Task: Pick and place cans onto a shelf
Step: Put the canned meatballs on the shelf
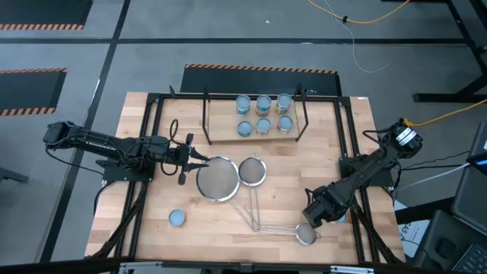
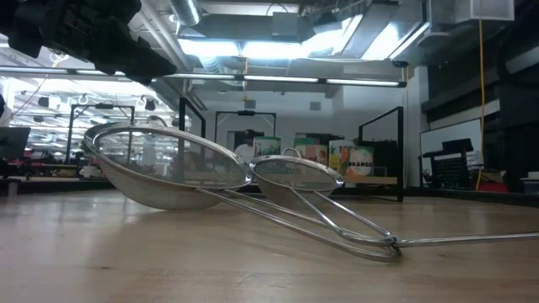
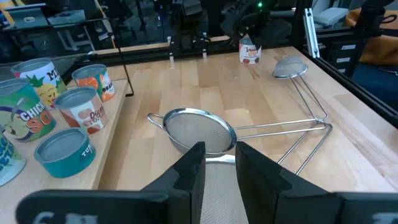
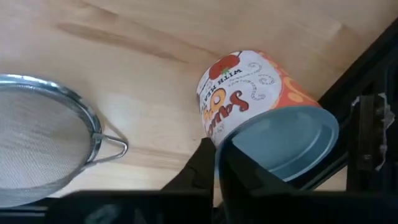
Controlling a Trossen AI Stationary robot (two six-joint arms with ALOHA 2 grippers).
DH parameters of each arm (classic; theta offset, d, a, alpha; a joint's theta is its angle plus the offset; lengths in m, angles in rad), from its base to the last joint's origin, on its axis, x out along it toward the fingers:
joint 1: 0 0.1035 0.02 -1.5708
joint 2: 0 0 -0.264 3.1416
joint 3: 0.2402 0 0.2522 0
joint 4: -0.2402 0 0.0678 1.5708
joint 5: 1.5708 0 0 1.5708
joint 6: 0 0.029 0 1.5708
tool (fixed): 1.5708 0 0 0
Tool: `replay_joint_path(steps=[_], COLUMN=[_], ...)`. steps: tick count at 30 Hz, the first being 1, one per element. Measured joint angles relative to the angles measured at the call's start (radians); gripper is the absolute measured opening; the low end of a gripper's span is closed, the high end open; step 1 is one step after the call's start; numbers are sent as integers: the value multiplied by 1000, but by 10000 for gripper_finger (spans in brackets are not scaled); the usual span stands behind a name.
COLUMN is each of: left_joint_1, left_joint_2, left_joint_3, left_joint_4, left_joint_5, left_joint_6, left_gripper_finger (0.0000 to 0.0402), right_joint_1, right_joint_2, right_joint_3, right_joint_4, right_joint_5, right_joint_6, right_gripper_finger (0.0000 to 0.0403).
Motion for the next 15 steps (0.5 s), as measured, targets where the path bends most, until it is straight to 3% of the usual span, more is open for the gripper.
replay_joint_path(steps=[8, 15], left_joint_1=[0, 0], left_joint_2=[0, 0], left_joint_3=[0, 0], left_joint_4=[0, 1], left_joint_5=[0, 0], left_joint_6=[0, 0], left_gripper_finger=[82, 82], right_joint_1=[-8, -96], right_joint_2=[4, 6], right_joint_3=[22, 85], right_joint_4=[-27, -45], right_joint_5=[4, 74], right_joint_6=[-163, -398], right_gripper_finger=[8, 8])
